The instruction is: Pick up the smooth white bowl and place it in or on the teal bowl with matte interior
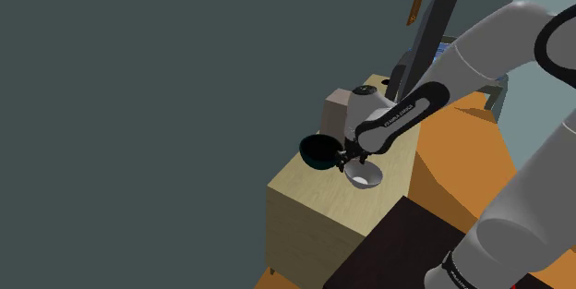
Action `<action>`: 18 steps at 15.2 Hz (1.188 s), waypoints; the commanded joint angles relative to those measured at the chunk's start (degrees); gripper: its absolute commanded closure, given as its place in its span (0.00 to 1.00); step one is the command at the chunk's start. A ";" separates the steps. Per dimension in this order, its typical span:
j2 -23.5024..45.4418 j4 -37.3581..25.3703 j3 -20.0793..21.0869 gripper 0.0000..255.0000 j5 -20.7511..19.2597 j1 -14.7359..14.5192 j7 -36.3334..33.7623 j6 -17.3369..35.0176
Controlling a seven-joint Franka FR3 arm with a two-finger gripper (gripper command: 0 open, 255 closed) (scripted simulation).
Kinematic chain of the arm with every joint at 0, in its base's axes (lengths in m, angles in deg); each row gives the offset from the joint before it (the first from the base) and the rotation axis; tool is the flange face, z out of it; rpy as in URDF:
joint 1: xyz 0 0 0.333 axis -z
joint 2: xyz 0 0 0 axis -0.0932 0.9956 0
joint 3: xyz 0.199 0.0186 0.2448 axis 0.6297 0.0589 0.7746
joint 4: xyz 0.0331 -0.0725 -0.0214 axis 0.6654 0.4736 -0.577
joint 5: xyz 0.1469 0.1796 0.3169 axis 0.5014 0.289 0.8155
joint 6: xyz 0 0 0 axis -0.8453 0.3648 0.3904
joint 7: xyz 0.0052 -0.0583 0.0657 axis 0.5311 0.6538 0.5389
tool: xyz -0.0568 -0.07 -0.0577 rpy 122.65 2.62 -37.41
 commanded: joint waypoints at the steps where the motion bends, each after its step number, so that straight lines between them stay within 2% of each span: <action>1: 2.89 -0.92 -0.23 0.00 -1.18 0.34 -1.05 2.02; 7: 8.65 -1.31 -1.19 0.00 -4.42 0.89 -3.39 7.38; 15: 8.64 -1.30 -1.21 0.00 -4.41 0.86 -3.38 7.38; 16: 8.64 -1.30 -1.21 1.00 -4.41 0.86 -3.38 7.38; 18: 8.64 -1.30 -1.21 1.00 -4.41 0.86 -3.38 7.38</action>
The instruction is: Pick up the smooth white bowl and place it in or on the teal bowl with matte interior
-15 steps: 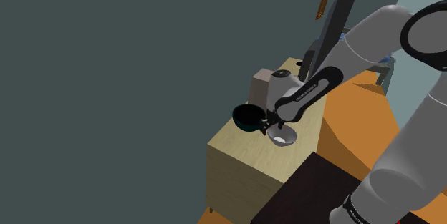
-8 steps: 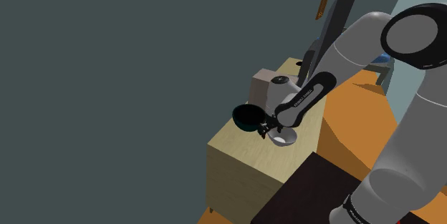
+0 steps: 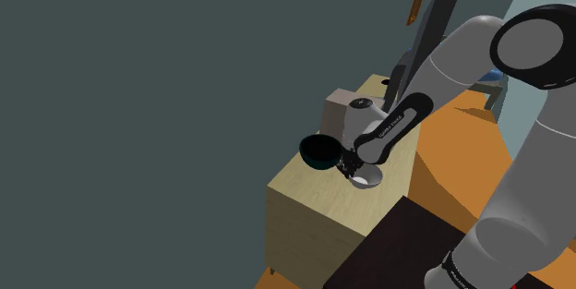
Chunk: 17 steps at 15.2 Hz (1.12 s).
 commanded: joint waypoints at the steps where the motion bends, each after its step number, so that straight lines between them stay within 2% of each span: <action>1: 0.00 0.00 0.00 1.00 0.00 0.00 0.00 0.00; 7: 0.01 -0.01 0.00 1.00 0.00 0.00 0.00 0.01; 17: -8.36 -0.05 0.88 1.00 4.70 -0.20 4.54 -8.19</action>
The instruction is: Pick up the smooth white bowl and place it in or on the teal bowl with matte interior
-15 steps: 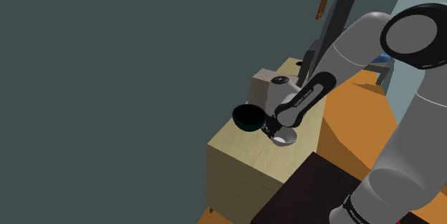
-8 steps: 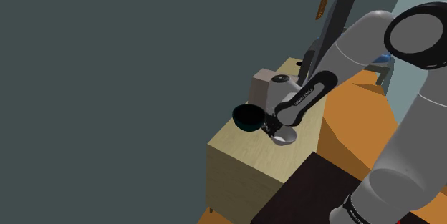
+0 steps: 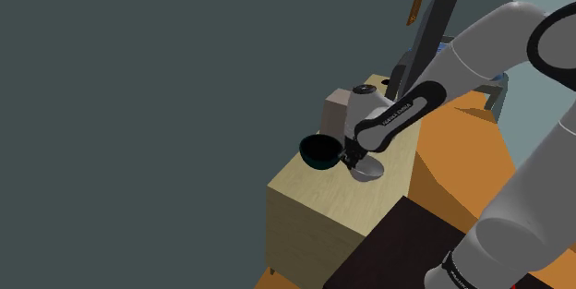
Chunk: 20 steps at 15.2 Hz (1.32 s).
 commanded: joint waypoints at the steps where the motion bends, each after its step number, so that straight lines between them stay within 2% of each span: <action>1: -1.67 -0.17 0.01 1.00 0.83 -0.05 0.96 -1.79; 20: -13.59 -4.82 0.23 1.00 5.35 -1.23 5.94 -18.08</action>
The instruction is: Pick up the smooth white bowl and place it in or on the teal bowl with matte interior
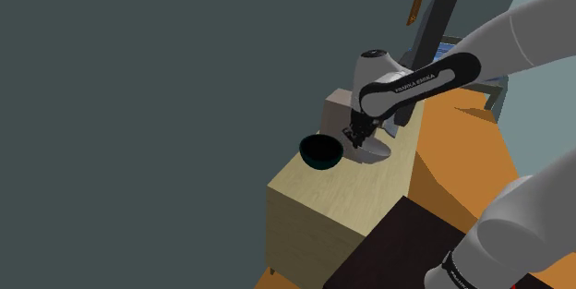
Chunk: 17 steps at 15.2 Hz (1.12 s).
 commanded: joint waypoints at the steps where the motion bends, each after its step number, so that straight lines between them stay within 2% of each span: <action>1: -1.13 -0.84 0.00 1.00 0.35 -0.10 0.48 -1.95; 3: -1.77 -1.40 0.02 1.00 0.56 -0.16 0.74 -3.14; 5: 1.98 -6.16 0.66 1.00 1.11 -0.72 0.13 -4.28; 17: 24.74 -39.24 3.34 1.00 2.81 -3.35 -2.30 -15.26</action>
